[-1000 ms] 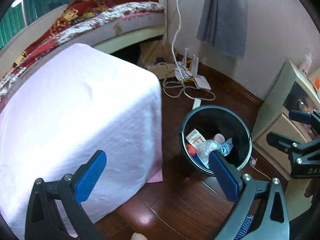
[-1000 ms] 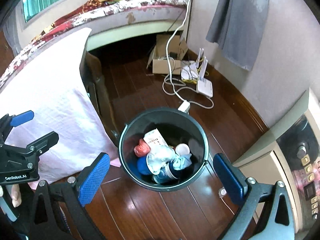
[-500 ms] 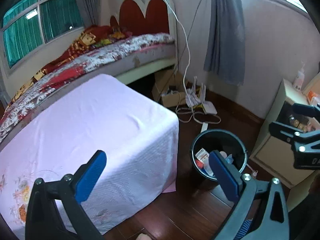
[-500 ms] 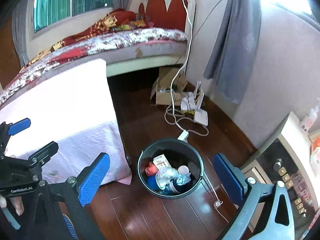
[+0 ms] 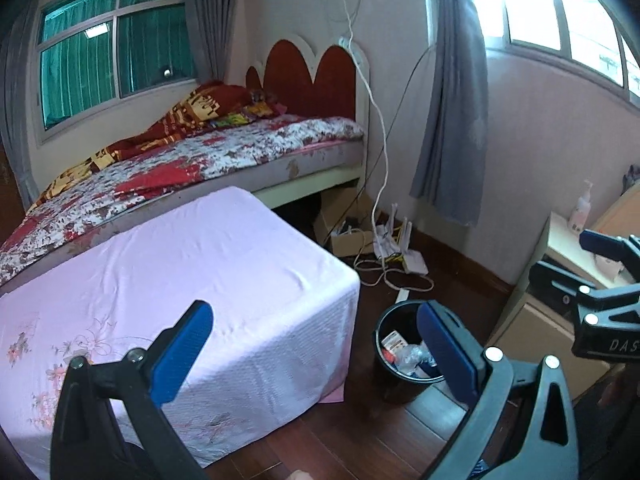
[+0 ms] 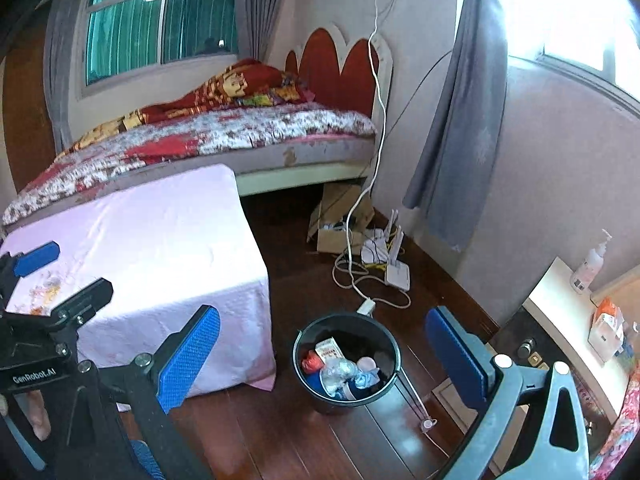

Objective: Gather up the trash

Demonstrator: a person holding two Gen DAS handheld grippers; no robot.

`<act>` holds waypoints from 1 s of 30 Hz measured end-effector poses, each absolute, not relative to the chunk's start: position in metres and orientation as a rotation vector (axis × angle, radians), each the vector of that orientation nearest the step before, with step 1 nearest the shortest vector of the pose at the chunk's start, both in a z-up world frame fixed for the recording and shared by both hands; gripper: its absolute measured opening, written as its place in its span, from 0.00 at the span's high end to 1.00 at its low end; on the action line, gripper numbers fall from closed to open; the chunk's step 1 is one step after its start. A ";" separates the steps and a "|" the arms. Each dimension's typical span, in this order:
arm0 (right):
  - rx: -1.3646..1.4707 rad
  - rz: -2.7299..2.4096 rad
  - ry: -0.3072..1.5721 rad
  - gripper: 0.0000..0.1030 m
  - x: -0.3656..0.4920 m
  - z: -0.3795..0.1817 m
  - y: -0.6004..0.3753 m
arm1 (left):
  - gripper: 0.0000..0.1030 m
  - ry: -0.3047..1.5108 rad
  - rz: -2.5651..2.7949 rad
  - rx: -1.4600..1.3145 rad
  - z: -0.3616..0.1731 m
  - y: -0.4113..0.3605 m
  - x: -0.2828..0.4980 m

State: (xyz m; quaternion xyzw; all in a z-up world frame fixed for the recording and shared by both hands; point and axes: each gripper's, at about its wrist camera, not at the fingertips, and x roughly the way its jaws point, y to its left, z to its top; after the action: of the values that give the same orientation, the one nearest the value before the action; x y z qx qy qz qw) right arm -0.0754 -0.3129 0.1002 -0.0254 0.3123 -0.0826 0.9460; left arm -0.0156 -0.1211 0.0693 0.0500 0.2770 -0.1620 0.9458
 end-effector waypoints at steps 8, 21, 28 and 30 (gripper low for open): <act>-0.063 -0.168 0.556 0.00 -0.104 0.127 -0.296 | 0.01 0.503 -0.331 0.100 0.086 -0.113 -0.039; -0.031 -0.196 0.545 0.00 -0.112 0.129 -0.308 | 0.01 0.464 -0.349 0.113 0.096 -0.120 -0.043; -0.023 -0.214 0.547 0.00 -0.113 0.130 -0.311 | 0.01 0.468 -0.364 0.118 0.096 -0.126 -0.043; -0.025 -0.215 0.545 0.00 -0.114 0.131 -0.311 | 0.01 0.466 -0.367 0.120 0.097 -0.127 -0.044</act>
State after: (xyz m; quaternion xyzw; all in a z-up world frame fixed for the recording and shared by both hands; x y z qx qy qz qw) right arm -0.1139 -0.3114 0.1312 -0.0121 0.2687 -0.1060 0.9573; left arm -0.0436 -0.1274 0.0967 0.0589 0.2293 -0.1805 0.9547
